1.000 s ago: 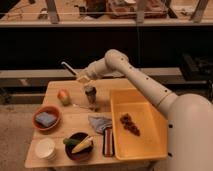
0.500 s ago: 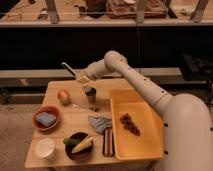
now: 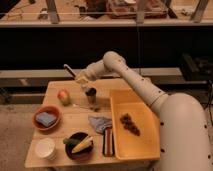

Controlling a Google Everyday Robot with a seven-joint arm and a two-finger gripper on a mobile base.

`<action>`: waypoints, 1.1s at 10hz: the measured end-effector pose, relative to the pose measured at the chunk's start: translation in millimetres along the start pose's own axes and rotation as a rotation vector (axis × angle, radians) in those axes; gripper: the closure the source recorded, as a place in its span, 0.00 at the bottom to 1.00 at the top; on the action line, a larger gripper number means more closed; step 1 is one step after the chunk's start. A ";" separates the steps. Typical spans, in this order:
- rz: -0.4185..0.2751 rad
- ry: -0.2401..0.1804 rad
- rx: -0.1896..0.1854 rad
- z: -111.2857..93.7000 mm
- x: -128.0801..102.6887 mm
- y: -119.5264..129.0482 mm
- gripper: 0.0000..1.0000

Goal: Place brush in metal cup

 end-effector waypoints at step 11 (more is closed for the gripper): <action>0.007 0.045 0.014 -18.8 18.6 -9.8 0.95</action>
